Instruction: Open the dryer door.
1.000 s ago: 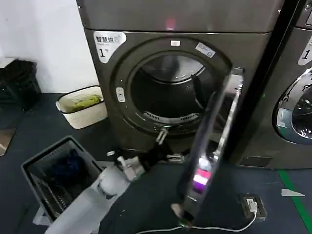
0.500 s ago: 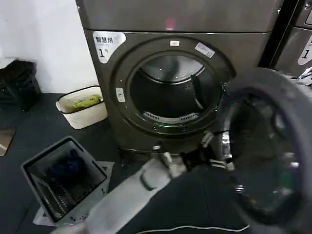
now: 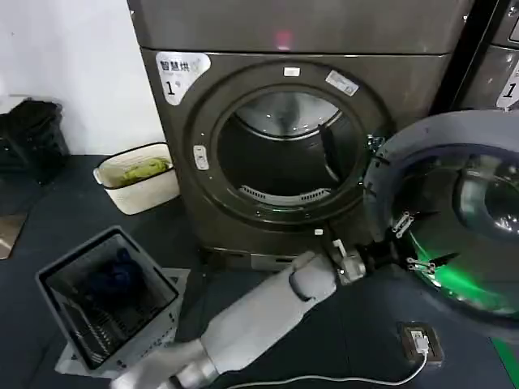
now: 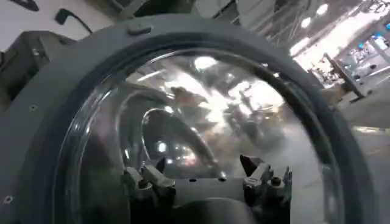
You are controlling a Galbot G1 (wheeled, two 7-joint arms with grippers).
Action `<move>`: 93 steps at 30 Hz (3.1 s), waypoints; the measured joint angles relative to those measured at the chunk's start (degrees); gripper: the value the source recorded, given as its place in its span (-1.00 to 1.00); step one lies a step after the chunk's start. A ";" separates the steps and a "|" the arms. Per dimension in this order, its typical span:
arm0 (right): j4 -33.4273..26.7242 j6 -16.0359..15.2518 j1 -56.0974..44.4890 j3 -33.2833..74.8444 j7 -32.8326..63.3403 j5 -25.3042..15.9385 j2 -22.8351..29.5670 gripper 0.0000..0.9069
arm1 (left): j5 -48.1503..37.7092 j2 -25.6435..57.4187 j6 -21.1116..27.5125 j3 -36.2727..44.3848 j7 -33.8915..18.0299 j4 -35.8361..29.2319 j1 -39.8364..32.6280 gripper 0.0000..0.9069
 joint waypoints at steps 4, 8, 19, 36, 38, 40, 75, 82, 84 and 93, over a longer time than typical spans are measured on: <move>-0.95 0.27 -0.03 0.59 1.49 0.06 -0.01 1.00 | -0.08 0.01 0.14 -0.01 0.01 1.62 -0.64 1.00; -1.78 0.69 -0.17 0.65 2.32 0.06 -0.02 1.00 | 0.00 0.00 0.77 -0.06 0.02 1.35 -0.26 1.00; -1.88 0.97 0.65 -0.30 3.57 0.12 -0.02 1.00 | -6.68 2.39 8.83 0.30 0.63 -15.68 6.99 1.00; -0.91 1.48 1.39 -4.17 3.40 -0.05 -0.02 1.00 | -9.97 31.56 9.27 -11.56 -2.88 -43.72 21.49 1.00; -0.91 1.56 1.42 -4.70 3.53 0.11 -0.02 1.00 | -9.90 34.20 11.23 -14.15 -3.43 -45.61 24.59 1.00; -0.79 1.55 1.74 -5.55 3.65 0.12 -0.03 1.00 | -9.97 37.14 13.19 -17.67 -4.78 -47.76 28.48 1.00; 0.17 2.29 5.59 -26.16 0.45 2.84 -10.97 1.00 | -99.53 72.00 64.71 -60.55 -68.39 -49.98 48.64 1.00; -0.22 3.06 5.09 -26.53 0.06 2.87 -10.79 1.00 | -121.97 78.27 64.66 -59.61 -75.05 -46.58 46.20 1.00; -0.32 3.75 4.99 -26.85 0.04 2.87 -10.53 1.00 | -124.05 78.70 64.65 -59.02 -75.17 -45.03 45.49 1.00; -0.61 4.13 4.66 -26.84 -0.25 3.43 -10.00 1.00 | -129.11 79.58 64.65 -50.93 -76.03 -39.72 37.24 1.00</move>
